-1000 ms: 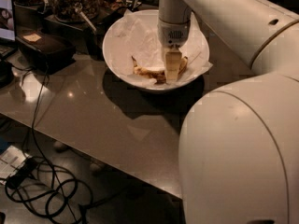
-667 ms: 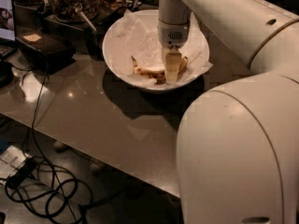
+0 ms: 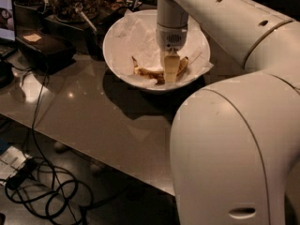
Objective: Pick banana from white bowl
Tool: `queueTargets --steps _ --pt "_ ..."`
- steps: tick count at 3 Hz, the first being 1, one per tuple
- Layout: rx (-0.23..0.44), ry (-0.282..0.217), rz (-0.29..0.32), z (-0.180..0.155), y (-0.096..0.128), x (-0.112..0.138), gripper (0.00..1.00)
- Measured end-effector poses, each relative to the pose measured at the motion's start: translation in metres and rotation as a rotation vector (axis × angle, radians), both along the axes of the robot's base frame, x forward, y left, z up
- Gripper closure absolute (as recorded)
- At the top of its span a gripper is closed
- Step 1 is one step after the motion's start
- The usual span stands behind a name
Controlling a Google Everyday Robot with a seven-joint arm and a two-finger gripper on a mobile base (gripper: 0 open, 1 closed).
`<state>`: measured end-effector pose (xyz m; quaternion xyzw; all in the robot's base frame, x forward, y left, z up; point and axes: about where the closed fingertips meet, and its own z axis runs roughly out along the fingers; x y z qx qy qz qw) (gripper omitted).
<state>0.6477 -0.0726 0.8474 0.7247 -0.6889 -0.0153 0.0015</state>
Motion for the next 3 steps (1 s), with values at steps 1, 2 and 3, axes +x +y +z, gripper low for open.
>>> queueTargets --steps 1,2,3 --pt "-0.001 0.012 0.010 -0.0061 0.0018 0.0003 0.58" --pt "0.001 0.016 0.010 -0.0078 0.0012 -0.0017 0.82" --pt "0.009 0.008 -0.015 -0.0039 -0.0028 -0.0058 1.00"
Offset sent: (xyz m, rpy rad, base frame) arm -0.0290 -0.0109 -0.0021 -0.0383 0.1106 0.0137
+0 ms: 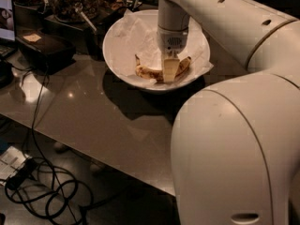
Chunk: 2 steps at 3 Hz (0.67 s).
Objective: Pick banana from white bowl
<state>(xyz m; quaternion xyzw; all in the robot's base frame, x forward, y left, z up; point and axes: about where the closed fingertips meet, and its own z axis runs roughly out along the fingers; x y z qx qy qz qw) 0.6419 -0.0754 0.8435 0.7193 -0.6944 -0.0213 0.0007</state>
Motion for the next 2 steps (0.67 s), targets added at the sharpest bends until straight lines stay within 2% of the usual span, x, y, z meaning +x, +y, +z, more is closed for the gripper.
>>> queueTargets --steps 1,2 --pt "0.017 -0.028 0.001 0.001 0.003 0.006 1.00" --pt "0.050 -0.062 0.001 0.026 0.003 -0.005 1.00"
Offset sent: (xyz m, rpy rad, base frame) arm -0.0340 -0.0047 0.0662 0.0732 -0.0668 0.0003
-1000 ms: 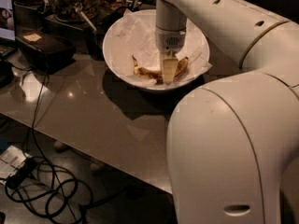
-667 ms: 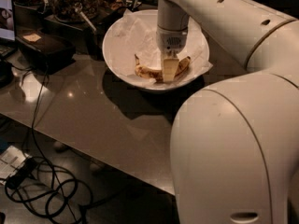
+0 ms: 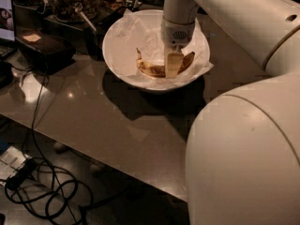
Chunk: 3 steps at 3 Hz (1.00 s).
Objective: Pick banana from white bowl
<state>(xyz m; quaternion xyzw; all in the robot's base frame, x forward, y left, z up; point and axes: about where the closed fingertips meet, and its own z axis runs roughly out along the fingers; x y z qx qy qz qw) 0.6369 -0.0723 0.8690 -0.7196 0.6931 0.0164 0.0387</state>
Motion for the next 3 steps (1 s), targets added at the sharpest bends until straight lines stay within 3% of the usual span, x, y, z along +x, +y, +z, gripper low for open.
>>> queueTargets --steps 1,3 --pt "0.024 -0.048 0.020 0.033 0.002 -0.011 1.00" --pt "0.019 -0.092 0.006 0.037 0.004 -0.001 1.00"
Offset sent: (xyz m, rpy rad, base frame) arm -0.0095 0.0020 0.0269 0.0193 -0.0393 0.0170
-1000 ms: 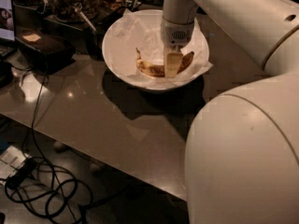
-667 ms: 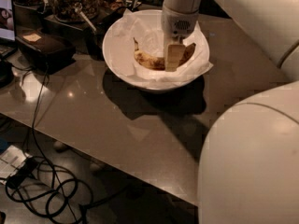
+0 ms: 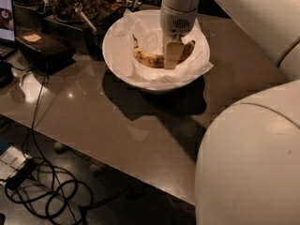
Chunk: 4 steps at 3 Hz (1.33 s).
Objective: Pick banana from white bowl
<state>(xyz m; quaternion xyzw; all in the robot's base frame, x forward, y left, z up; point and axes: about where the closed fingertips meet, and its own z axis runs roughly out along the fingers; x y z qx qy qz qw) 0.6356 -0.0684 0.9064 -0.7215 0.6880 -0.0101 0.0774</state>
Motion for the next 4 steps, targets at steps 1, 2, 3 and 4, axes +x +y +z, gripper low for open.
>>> queueTargets --steps 1,2,3,4 --pt "0.037 -0.011 0.005 0.050 0.024 -0.054 1.00" --pt "0.051 -0.037 0.004 0.053 0.025 -0.049 1.00" --pt "0.066 -0.028 0.042 0.049 0.037 -0.054 1.00" --pt "0.082 0.001 0.108 0.044 0.056 -0.068 1.00"
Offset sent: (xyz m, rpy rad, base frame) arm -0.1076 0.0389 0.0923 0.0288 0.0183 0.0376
